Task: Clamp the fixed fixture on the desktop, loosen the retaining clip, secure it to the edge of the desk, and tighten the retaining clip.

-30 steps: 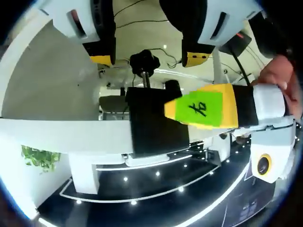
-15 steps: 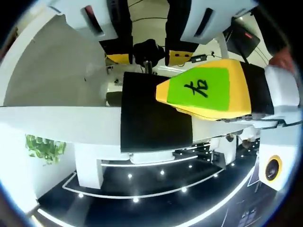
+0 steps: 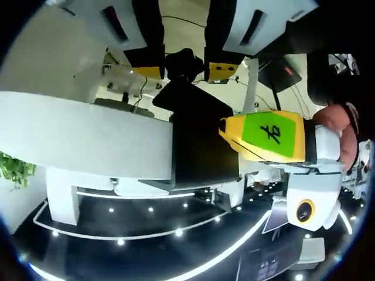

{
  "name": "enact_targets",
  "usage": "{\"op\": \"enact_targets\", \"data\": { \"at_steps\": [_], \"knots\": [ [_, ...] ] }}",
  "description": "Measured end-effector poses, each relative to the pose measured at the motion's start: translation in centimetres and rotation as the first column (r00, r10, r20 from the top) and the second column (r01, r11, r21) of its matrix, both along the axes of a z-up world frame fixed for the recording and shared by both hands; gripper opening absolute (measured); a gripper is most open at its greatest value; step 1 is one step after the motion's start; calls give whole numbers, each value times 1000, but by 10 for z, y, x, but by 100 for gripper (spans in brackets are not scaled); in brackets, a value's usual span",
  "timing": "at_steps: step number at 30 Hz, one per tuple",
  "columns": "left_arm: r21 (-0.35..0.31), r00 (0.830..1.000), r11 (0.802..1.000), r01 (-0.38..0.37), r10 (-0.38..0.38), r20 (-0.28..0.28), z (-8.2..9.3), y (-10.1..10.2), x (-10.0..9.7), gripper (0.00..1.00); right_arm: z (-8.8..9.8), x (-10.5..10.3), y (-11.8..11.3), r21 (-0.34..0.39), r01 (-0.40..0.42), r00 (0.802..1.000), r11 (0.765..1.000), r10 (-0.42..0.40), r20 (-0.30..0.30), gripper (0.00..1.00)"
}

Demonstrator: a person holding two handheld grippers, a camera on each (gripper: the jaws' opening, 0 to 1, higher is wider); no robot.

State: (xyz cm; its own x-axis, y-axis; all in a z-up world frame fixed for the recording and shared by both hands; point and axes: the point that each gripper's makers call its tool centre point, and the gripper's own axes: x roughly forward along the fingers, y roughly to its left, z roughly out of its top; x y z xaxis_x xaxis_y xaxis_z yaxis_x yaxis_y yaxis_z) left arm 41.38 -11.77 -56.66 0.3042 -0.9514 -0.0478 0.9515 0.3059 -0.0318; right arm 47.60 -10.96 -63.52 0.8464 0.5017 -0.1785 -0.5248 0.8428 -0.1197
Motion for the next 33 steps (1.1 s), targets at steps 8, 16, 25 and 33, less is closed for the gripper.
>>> {"op": "enact_targets", "data": {
  "at_steps": [8,16,25,33],
  "knots": [
    [13,1000,1000,8,-8,2,-2,-3,0,3,1,-5,4,-59,-218,976,974,219,14,24],
    [18,1000,1000,17,-17,-3,-4,-8,-2,3,2,-9,8,-88,-290,955,953,294,38,24],
    [3,1000,1000,13,-12,-28,-2,-7,-3,3,5,-8,-5,-70,-109,992,992,113,58,37],
    [-31,999,1000,-3,2,-49,3,-3,0,3,4,-23,-15,66,225,974,972,-226,5,53]
  ]
}}
